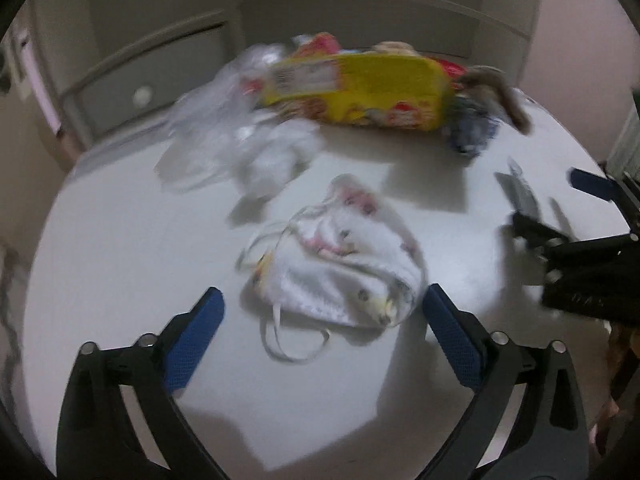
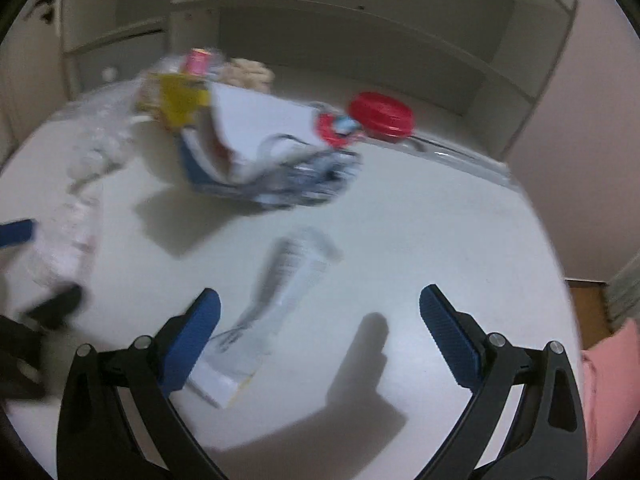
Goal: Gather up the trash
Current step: 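Swing both open tools back over the desk, then grasp the white mask with the left tool while the right tool grasps the white wrapper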
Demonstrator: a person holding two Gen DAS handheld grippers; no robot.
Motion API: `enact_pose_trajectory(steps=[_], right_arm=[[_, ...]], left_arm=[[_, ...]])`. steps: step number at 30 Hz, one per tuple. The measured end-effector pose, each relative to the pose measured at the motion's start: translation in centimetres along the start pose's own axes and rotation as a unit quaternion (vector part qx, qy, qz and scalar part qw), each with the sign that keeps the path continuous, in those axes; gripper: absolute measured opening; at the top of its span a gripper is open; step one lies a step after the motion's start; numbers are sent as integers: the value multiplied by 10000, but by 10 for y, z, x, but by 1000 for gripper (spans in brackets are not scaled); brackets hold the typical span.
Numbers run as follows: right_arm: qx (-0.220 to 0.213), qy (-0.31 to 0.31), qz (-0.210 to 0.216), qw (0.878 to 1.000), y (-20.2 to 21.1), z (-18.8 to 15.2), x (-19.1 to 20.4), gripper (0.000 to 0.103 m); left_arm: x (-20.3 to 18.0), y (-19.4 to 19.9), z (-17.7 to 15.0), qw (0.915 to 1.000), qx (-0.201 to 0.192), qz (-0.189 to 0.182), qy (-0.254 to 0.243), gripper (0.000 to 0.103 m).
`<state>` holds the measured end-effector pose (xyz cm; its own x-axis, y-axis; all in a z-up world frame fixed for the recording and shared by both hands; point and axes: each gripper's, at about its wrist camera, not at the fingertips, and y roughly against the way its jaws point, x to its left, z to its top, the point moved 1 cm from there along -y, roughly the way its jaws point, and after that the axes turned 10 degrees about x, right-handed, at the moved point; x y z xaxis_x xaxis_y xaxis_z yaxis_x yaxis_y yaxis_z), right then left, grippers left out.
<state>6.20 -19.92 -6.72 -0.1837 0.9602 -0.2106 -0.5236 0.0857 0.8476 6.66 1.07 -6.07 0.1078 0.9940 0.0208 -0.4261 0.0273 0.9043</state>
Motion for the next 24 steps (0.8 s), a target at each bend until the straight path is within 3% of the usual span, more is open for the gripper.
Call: enact_pose_trajectory(steps=[6,13,17,21,22,24], right_arm=[[315,-451,937,9941,-15,-2,-30,98],[309,-423,933,9943,-14,-4,-28,98],[309,-399,944,9943,-14,-3,-29,98],[296,-305,995,9941,-13,-4,-28,97],[290,-245,1021,9940,-13,-5,-27,97],[268,-119,1084,9937,-12,-6,-25,94]], left_arm=[[16,-1,0,9998,-3,84,184,97],[8,4,-1,9994,-19,-74,332,97],[-6,1,9,9997,-5,185,160,97],[-1,-6,13,9996,27,111,239,96],[4,-6,14,9996,3,124,265,94],[13,-2,13,9993,-159,155,296,72]])
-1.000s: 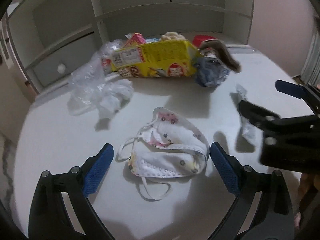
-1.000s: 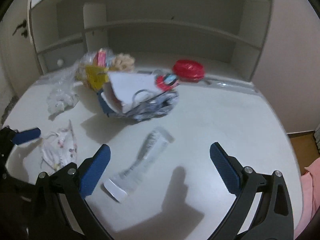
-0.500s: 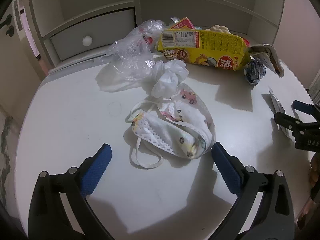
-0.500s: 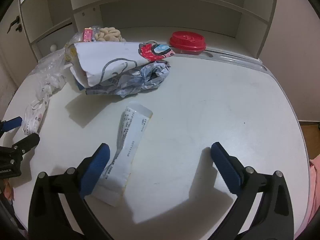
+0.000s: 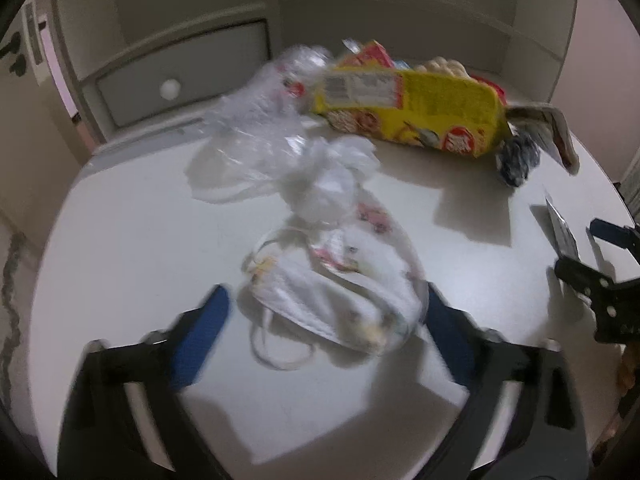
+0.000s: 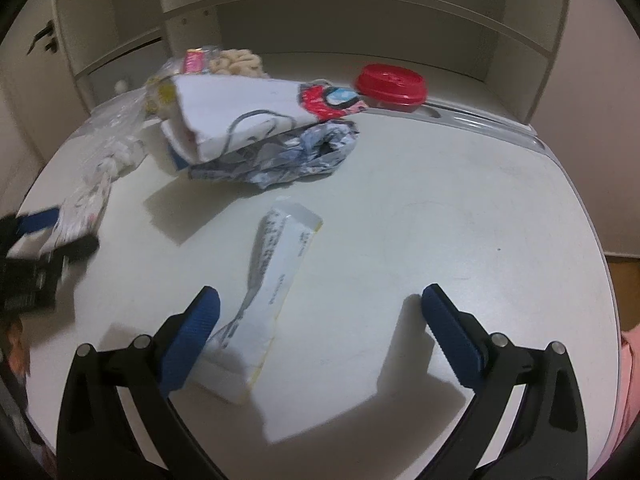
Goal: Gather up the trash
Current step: 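Grasp the white mask with the left tool while the right tool grasps the white wrapper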
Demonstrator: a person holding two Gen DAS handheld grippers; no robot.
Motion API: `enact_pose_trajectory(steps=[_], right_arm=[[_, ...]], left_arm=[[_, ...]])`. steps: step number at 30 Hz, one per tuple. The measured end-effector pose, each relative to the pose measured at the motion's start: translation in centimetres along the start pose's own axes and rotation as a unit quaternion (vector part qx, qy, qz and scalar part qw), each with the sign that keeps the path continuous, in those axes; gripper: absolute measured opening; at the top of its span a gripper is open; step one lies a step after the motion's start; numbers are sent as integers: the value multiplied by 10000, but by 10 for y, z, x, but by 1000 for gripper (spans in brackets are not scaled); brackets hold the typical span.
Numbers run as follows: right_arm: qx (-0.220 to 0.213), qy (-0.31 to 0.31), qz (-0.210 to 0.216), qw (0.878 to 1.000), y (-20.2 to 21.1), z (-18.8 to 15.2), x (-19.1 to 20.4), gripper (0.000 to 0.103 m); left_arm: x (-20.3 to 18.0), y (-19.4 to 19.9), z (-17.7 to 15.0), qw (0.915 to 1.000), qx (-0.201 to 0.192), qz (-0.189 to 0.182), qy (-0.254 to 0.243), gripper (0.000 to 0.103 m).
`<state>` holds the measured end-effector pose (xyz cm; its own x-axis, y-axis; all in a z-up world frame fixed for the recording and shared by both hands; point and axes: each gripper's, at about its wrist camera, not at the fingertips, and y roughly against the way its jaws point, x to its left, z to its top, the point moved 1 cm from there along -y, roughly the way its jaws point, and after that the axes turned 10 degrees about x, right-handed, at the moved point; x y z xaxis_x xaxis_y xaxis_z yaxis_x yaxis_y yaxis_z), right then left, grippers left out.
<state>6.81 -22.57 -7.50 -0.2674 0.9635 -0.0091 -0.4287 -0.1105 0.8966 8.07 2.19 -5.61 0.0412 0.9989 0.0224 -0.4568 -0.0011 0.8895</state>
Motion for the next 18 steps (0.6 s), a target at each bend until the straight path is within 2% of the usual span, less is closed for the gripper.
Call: enact_pose_trajectory(steps=[1,2,3,4,5,18], right_arm=[[-26,62,43,10000,2,-1,2,92],[-67,135,92,9998,4,-2,4,84],[-120,202,126,9996,6,-3,5,64],[-208,276,139,9993,9,-3,8,50],[-266,348,143,9989,11,-4,10,16],[-421,272,98,9987,16,-7,9,16]], left_arm=[[4,2,-1,10000,-55,33,39,49],[9,2,0,9999,-72,20,89,40],[12,2,-1,9999,-92,-5,88,37],[13,3,-2,9999,-102,19,88,29],[13,3,-2,9999,-103,5,83,28],[17,5,-4,9998,-143,-127,52,26]])
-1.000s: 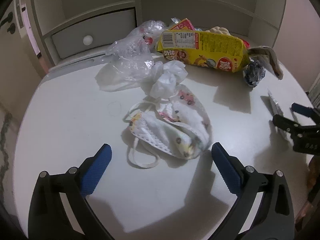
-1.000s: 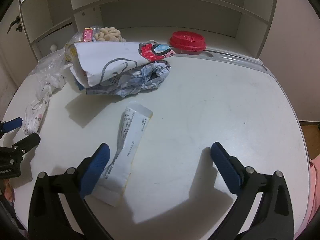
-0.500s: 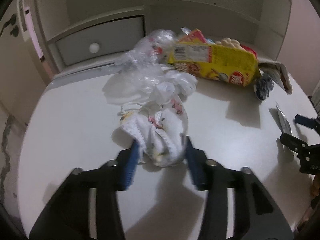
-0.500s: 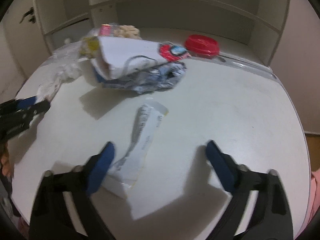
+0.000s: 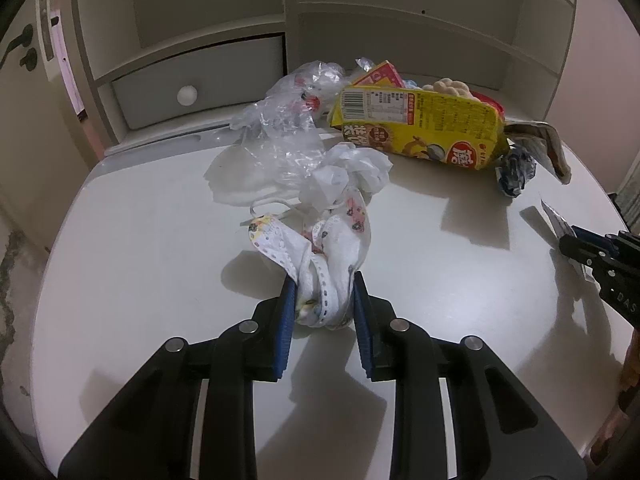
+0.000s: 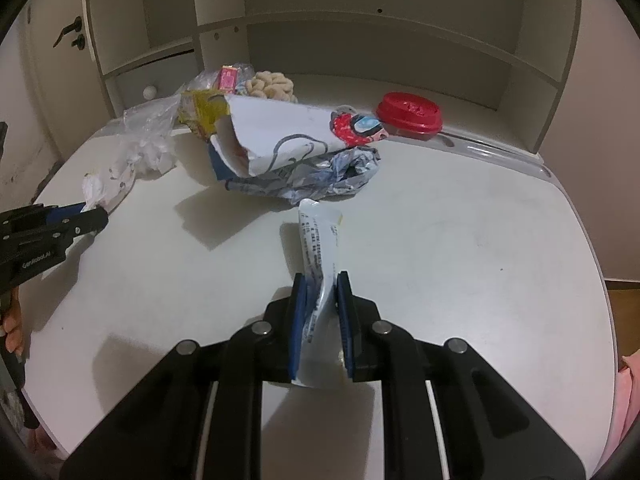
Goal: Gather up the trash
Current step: 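Grasp the white mask with the left tool while the right tool grasps the white wrapper, then carry the mask and wrapper to the black bin and open both tools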
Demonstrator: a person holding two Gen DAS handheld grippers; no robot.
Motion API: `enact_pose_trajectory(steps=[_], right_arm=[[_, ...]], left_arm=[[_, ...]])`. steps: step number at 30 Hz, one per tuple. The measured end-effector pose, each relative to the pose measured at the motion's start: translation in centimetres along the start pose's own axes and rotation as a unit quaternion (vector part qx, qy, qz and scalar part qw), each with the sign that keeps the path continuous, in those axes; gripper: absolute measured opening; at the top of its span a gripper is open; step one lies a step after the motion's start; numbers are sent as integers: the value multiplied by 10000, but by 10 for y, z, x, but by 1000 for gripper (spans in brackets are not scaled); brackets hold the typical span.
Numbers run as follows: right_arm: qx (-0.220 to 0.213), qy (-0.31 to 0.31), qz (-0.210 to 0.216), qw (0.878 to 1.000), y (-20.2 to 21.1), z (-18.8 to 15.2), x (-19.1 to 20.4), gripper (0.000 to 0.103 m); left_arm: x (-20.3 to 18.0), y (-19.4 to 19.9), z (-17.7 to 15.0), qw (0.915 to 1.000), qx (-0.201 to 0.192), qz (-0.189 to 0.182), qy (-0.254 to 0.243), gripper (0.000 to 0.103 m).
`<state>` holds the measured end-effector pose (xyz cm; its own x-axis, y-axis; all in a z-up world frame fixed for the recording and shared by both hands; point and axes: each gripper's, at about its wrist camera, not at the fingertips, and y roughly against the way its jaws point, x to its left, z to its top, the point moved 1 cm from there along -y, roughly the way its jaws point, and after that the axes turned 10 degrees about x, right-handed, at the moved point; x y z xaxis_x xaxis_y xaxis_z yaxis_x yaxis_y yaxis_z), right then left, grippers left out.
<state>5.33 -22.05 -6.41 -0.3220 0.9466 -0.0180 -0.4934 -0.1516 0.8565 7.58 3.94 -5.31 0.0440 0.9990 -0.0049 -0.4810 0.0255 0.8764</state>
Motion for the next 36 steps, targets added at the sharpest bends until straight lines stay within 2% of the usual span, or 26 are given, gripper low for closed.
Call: enact_pose_trajectory(steps=[8,12,13,15,17,21,26,29,33,34,36], right_arm=[[-330,142,-300,9989,10,-1,8,16],[-332,18,-215,9992,9,-2,2,16],[-342,-36,-191,9992,9,-2,-1,16],[-499,-148,-221,9984,14,-4,-4,16],[-607,-169,-276,9976,18,-5,-3,16],[-618,-161,-259,9976,18,-5,-4,16],[-662,-191,-195,9974,18,-6,-5,16],[-674,-312,51,9972,18,-6,-13,16],[-752,-629,491,9940,36,-7,-41,16],[-856,-830,672,9906,50,-8,-55,16],[-1166,-1121,753,9840,89,-17,-85,16]], left_arm=[[-7,2,0,9998,-70,87,-166,26],[-6,8,-1,9997,-221,15,-136,26],[-6,12,-3,9994,-300,-80,-144,26],[-6,20,-10,9976,-403,-562,-42,26],[-11,25,-18,9938,-322,-1065,21,26],[-34,38,-19,9929,-443,-1053,-337,26],[-49,36,-14,9928,-480,-1009,-441,26],[-59,36,-7,9919,-479,-1065,-499,26],[-101,57,13,9817,-813,-1407,-989,26],[-119,65,17,9765,-912,-1524,-1221,26],[-153,77,22,9649,-1004,-1815,-1608,26]])
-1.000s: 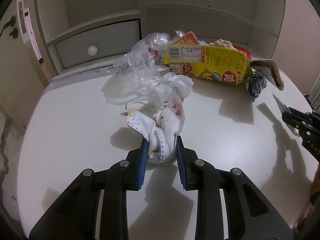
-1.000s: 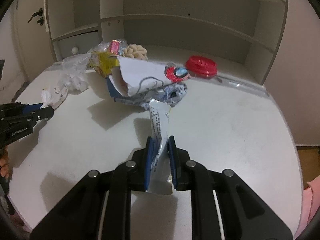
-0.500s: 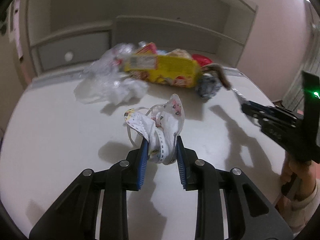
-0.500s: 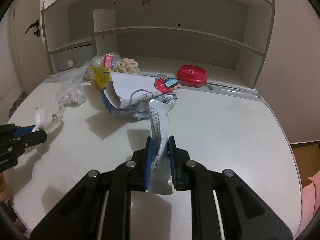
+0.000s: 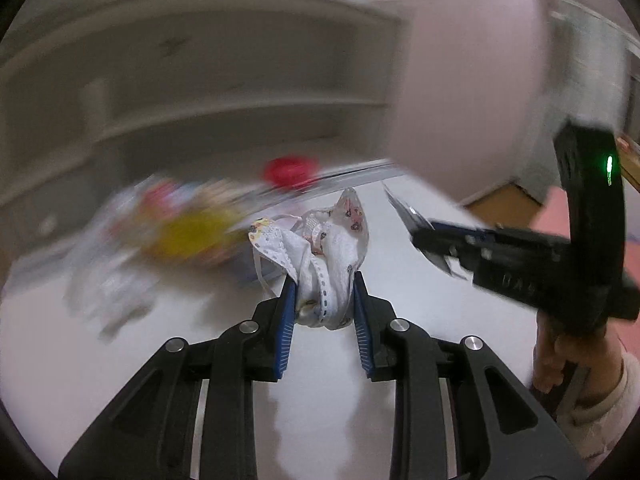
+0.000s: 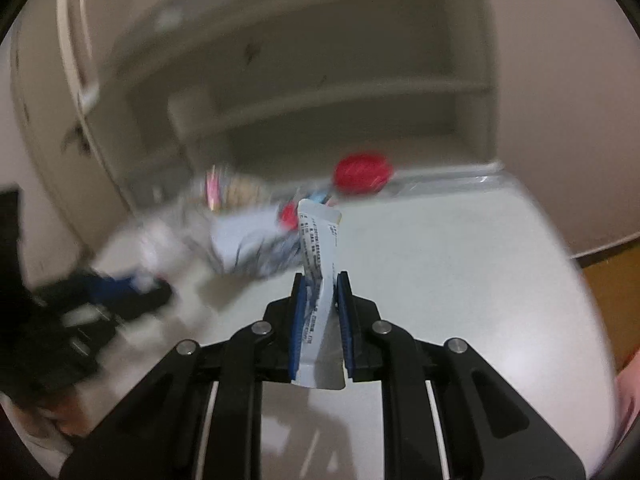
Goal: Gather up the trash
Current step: 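Carry the mask and wrapper to the black bin and open both tools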
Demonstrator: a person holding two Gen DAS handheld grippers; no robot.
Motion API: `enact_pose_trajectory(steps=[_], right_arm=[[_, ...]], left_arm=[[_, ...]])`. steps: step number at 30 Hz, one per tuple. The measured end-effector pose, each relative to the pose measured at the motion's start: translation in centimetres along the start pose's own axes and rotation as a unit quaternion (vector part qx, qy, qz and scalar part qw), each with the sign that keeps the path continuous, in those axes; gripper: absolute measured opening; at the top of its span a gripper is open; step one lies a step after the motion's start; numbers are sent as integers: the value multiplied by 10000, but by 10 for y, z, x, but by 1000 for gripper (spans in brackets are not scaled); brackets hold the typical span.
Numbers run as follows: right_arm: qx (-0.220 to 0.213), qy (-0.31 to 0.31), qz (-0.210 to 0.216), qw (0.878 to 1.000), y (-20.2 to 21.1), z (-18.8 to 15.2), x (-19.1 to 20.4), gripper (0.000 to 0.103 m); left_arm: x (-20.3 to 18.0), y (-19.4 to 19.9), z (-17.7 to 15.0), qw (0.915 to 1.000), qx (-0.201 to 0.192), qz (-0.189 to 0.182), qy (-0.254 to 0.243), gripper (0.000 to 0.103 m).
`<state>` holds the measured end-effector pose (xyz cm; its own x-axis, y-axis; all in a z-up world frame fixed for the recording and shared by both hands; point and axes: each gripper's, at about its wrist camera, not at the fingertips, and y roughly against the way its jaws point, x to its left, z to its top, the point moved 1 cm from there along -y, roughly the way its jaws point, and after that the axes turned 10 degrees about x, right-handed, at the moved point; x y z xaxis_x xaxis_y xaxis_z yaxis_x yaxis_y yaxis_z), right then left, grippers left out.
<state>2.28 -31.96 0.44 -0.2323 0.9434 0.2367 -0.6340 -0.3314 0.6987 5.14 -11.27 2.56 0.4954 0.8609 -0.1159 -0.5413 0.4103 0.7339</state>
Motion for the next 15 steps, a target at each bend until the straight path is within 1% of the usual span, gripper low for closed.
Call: enact_pose_trajectory(steps=[1,3,4,6,7,9,10,11,12,13,14,15], right_arm=[[-101,-57,-22,9999,16,0,-9,16],[-365,-283,-37,9989,61,-9,-35,16],[-494,-428,-104,9978,85,-18,-51,16],[-705,-768,-396,9938,127,-44,-83,16],[-759,-1001,-543,9906,145,-60,-101,16],[-738,-1478,-841,9827,173,-96,-139,16],[-587,-1776,-1117,9760,183,-121,-164,16],[-451,-1996,-1267,9706,186,-137,-180,16],[-204,-2334,-1327,9631,185,-162,-203,16],[-35,-2556,-1271,9584,181,-179,-218,16],[286,-2872,-1178,9502,169,-206,-239,16],[586,-3100,-1112,9424,155,-228,-253,16]], left_arm=[[-20,-3,8,9996,-16,-225,-190,26],[-62,-11,20,9962,-2,-667,-565,26],[-89,-16,24,9924,30,-920,-817,26],[-140,-25,24,9823,116,-1326,-1317,26],[-170,-31,20,9744,218,-1531,-1629,26],[-222,-46,3,9558,543,-1944,-2137,26],[-251,-58,-12,9418,821,-2189,-2414,26],[-269,-67,-23,9331,1010,-2306,-2567,26],[-290,-82,-39,9217,1288,-2422,-2743,26],[-304,-96,-52,9132,1520,-2487,-2847,26],[-317,-115,-69,9036,1828,-2510,-2951,26],[-327,-136,-84,8959,2118,-2463,-3030,26]])
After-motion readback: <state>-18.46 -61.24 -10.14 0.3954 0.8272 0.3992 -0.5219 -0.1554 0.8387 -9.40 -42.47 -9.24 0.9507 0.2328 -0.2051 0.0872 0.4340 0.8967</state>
